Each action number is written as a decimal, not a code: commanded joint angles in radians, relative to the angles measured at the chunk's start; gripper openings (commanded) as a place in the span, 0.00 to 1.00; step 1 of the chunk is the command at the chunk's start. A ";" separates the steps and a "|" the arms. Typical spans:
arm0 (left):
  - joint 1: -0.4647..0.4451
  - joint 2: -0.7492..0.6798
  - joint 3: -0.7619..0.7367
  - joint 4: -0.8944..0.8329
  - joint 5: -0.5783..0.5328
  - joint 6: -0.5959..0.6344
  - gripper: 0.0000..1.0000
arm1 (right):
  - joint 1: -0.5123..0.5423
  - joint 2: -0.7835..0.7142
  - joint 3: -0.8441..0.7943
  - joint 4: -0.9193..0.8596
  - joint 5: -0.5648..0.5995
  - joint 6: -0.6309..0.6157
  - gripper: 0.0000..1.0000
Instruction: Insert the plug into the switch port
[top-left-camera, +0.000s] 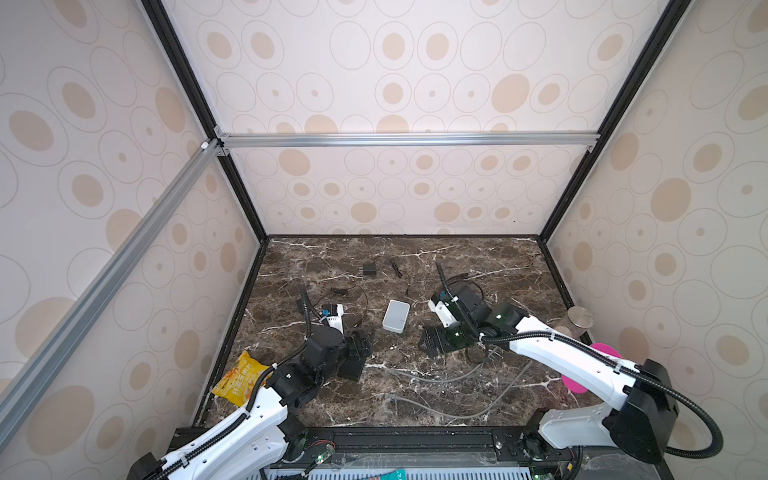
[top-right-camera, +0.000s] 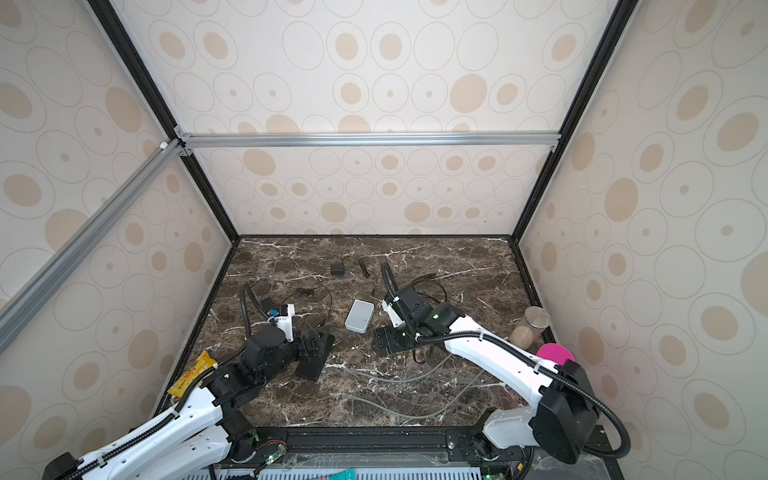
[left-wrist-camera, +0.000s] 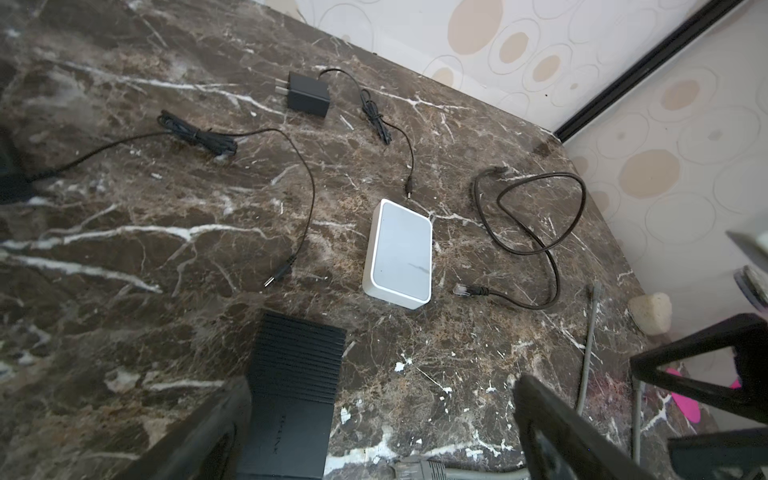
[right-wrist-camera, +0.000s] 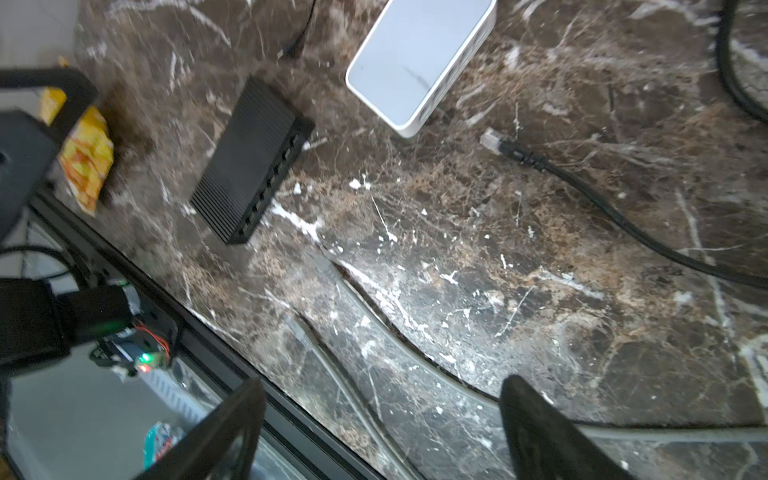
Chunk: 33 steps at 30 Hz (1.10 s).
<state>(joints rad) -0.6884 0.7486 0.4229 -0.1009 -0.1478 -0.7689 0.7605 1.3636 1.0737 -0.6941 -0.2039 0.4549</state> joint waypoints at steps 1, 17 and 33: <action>0.015 -0.055 -0.006 -0.068 -0.055 -0.134 0.98 | 0.008 0.098 0.117 -0.020 -0.071 -0.008 0.77; 0.033 -0.229 0.295 -0.324 0.125 0.174 0.98 | 0.007 0.876 0.890 0.016 -0.227 0.226 0.54; 0.034 -0.318 0.280 -0.387 -0.011 0.219 0.93 | -0.001 1.168 1.202 -0.064 -0.135 0.269 0.37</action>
<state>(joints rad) -0.6617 0.4458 0.7040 -0.4587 -0.1143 -0.5594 0.7589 2.4859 2.2402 -0.7437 -0.3397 0.6907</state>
